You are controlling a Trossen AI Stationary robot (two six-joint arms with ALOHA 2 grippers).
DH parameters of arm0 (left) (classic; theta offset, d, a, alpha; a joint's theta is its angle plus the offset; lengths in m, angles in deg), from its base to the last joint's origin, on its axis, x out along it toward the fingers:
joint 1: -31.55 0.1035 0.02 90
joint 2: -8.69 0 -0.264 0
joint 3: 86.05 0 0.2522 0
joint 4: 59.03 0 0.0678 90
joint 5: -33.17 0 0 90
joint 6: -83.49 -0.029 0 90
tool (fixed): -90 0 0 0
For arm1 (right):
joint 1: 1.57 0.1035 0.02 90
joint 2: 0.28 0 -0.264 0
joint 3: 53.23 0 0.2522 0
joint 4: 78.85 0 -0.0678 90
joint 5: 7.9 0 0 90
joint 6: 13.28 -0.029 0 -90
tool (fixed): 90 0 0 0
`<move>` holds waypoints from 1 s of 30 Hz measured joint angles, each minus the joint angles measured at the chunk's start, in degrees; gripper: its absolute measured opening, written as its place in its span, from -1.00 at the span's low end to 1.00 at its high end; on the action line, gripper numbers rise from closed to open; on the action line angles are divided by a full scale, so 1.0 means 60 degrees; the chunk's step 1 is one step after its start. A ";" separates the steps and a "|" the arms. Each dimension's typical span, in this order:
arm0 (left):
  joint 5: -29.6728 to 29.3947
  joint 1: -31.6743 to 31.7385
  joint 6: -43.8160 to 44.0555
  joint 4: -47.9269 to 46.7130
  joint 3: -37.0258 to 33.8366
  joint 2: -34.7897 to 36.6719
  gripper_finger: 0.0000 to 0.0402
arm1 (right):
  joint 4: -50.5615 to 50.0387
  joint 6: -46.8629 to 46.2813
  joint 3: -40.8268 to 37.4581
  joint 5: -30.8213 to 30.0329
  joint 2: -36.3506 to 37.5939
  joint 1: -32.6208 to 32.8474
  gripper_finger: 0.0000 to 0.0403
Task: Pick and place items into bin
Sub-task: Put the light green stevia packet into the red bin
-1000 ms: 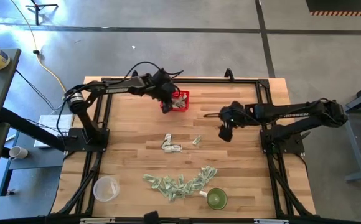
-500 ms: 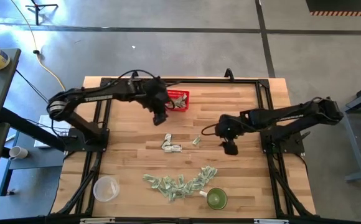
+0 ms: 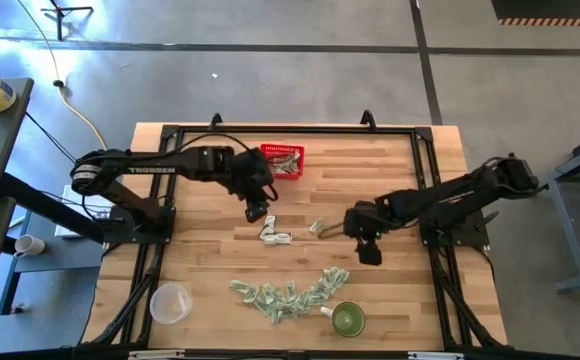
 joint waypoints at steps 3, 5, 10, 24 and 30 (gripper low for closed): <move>-0.0465 -0.0471 0.0607 -0.0075 0.0000 0.0000 -0.29 | 0.0079 0.1122 0.0000 -0.0659 -0.0069 0.0467 0.29; -0.0863 -0.0872 0.1058 -0.0184 0.0000 0.0000 -0.29 | 0.0312 0.1818 0.0000 -0.0706 -0.0212 0.0630 0.29; -0.1976 -0.2084 0.2017 -0.0241 -0.0004 0.0000 -0.29 | 0.0826 0.2810 0.0004 0.0102 -0.0631 0.0729 0.29; -0.3585 -0.3555 0.3516 -0.1385 -0.0007 0.0000 -0.29 | 0.2058 0.3313 0.0004 0.0993 -0.2034 0.1905 0.29; -0.3926 -0.3616 0.3478 -0.1381 -0.0007 0.0000 -0.29 | 0.2921 0.2922 0.0004 0.0430 -0.2262 0.2148 0.29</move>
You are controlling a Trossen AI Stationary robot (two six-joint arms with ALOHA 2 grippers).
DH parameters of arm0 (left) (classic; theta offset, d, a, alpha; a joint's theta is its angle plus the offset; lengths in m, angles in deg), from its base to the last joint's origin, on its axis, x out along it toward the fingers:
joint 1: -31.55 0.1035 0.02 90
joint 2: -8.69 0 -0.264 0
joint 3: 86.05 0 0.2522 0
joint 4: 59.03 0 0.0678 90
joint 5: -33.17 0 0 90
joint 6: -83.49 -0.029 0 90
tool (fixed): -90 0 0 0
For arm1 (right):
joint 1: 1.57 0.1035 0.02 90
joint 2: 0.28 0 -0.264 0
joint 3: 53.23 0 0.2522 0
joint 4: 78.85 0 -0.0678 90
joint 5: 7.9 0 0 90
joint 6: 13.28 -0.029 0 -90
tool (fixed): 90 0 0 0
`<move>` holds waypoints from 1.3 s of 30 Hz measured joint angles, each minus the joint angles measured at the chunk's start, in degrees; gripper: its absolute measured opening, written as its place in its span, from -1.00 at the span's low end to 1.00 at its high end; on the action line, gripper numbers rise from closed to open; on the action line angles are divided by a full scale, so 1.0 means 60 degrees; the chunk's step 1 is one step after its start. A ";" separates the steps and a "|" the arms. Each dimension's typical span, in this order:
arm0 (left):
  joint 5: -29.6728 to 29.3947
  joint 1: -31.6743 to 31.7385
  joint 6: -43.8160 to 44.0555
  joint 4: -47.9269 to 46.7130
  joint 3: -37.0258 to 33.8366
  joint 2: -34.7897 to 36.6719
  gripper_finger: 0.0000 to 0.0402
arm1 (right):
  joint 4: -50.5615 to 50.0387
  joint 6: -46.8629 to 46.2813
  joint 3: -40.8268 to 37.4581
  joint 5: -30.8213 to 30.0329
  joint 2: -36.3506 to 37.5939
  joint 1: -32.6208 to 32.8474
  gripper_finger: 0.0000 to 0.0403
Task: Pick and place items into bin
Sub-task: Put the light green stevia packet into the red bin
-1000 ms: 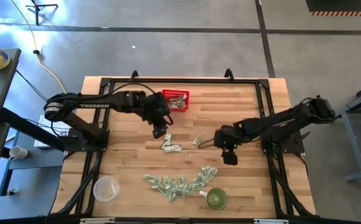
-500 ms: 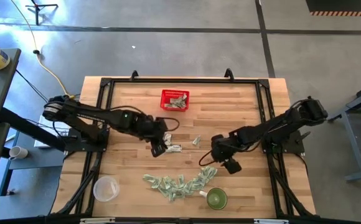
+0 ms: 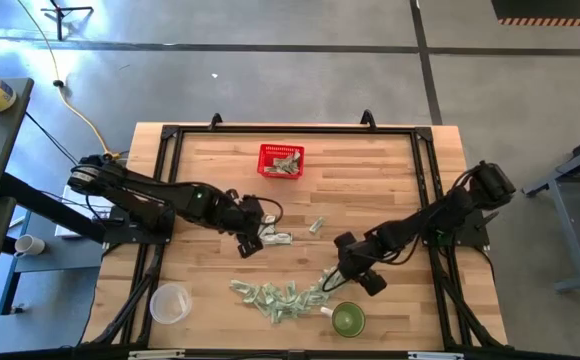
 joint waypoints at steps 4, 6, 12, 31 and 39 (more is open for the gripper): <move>-0.0040 0.0004 -0.0011 -0.0016 0.0000 0.0000 -0.29 | 0.0539 -0.0005 0.0000 0.0013 -0.0198 0.0060 0.29; -0.0040 0.0000 -0.0014 -0.0075 0.0000 0.0000 -0.29 | 0.0682 -0.0149 0.0000 0.0030 -0.0282 0.0060 0.28; -0.0044 0.0000 -0.0038 -0.0357 0.0000 -0.0001 -0.29 | 0.0682 -0.0804 0.0003 -0.0155 -0.0537 0.0057 0.07; -0.0028 0.0004 -0.0217 -0.0428 0.0000 -0.0004 -0.31 | -0.2192 -0.1935 0.1527 -0.1976 -0.0439 -0.0676 -0.96; -0.0408 0.0004 -0.0126 -0.0784 0.0000 0.0095 -0.31 | -0.1550 -0.1793 0.2292 -0.3158 0.0168 -0.2912 -0.99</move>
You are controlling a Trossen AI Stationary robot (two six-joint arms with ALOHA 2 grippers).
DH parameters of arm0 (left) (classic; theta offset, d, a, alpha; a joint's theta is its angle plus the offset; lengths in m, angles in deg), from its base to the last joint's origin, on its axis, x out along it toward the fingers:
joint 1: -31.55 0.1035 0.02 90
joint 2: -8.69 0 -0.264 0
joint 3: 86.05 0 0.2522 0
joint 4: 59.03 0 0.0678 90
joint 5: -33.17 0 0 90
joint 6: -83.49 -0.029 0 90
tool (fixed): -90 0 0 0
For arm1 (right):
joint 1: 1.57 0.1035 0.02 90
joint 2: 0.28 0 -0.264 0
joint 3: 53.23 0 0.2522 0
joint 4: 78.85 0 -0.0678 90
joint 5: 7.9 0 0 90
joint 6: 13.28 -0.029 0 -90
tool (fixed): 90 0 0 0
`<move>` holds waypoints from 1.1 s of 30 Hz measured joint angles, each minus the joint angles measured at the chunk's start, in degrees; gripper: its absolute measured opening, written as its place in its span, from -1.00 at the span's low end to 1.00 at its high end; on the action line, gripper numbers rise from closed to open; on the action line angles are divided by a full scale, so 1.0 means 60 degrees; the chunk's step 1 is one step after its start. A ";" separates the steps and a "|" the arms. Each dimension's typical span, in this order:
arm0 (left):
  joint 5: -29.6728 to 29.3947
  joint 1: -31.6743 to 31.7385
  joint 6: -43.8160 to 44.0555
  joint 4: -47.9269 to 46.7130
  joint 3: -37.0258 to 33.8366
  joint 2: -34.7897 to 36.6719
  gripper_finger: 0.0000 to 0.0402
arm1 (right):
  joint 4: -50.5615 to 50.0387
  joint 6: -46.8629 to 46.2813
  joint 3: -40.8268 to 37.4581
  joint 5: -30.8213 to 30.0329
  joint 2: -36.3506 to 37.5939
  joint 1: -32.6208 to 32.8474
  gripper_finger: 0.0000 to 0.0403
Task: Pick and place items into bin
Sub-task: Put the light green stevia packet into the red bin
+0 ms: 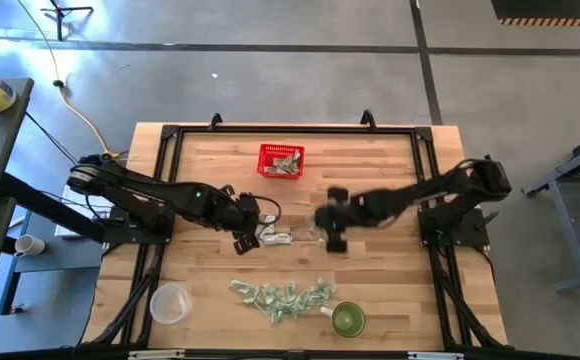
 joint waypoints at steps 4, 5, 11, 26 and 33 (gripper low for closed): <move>-0.0175 -0.0019 0.0651 -0.0409 -0.0004 0.0227 -0.31 | 0.0971 0.0175 0.0313 -0.0561 0.0074 -0.1720 -0.99; -0.0321 -0.0077 0.0905 -0.0480 -0.0004 0.0295 -0.31 | 0.1496 0.0334 0.0397 -0.0402 0.0053 -0.2189 -0.99; -0.1348 -0.0393 0.2061 -0.0807 -0.0007 0.0899 -0.31 | 0.2830 0.1069 0.1886 0.1298 -0.1094 -0.4082 -0.98; -0.1551 -0.1015 0.4838 -0.1382 -0.0004 0.1314 -0.31 | -0.0544 0.2186 0.6436 0.1510 -0.4657 -0.4754 -0.30; -0.1721 -0.1340 0.6387 -0.3268 0.0007 0.1314 -0.31 | -0.3106 0.2612 0.6549 0.2823 -0.3910 -0.4592 0.18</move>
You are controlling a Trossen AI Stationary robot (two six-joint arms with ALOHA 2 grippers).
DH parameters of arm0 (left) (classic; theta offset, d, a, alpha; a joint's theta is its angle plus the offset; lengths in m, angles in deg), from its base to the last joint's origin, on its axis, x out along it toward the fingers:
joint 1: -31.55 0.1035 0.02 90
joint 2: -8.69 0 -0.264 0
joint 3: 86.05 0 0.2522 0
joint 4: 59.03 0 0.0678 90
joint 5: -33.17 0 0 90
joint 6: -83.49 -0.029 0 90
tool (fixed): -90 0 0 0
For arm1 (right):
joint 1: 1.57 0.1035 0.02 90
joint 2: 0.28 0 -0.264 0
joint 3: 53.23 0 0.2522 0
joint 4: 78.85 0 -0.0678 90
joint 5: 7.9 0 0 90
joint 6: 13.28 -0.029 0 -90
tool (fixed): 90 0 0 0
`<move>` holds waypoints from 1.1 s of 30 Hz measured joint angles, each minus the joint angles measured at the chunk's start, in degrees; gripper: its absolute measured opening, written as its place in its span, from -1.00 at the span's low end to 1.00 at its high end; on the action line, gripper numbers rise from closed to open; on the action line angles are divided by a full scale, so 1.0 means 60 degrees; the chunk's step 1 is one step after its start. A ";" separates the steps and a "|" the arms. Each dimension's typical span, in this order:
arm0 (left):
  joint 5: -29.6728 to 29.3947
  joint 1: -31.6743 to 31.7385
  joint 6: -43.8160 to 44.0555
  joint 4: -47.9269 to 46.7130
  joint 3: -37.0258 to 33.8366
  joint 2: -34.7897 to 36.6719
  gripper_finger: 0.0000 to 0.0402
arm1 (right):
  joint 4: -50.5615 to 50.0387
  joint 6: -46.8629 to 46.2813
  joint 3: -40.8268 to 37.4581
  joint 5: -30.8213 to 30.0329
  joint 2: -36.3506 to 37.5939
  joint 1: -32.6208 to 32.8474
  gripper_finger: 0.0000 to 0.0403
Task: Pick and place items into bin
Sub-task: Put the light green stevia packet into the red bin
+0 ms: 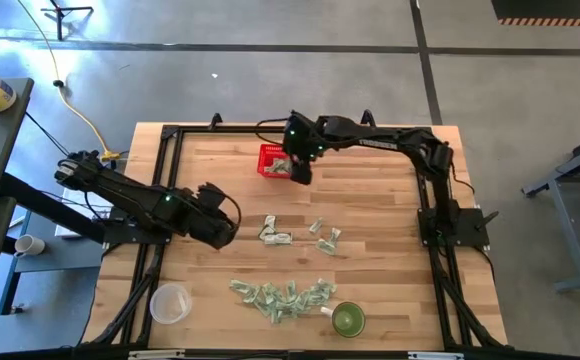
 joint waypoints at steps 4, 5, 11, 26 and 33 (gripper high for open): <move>0.0076 0.0028 -0.0604 -0.0198 0.0000 0.0000 -0.31 | -0.0796 -0.1064 -0.0406 0.0972 0.0410 0.0595 0.20; 0.0078 0.0028 -0.0946 -0.0168 0.0000 0.0000 -0.31 | -0.0815 -0.1274 -0.0553 0.1024 0.0516 0.0846 0.19; 0.0263 0.0028 -0.4179 0.1376 -0.0332 0.0005 -0.31 | -0.0901 -0.2453 -0.1821 -0.0263 0.1255 0.2512 0.07; 0.5122 0.1780 -0.7743 0.6188 -0.3575 0.0102 -0.31 | -0.0585 -0.6335 -0.5572 -0.0957 0.3130 0.4627 -0.01; 0.4840 0.1777 -0.6721 0.6272 -0.3776 0.0098 -0.31 | -0.0353 -0.4149 -0.6171 -0.1591 0.3100 0.4639 0.00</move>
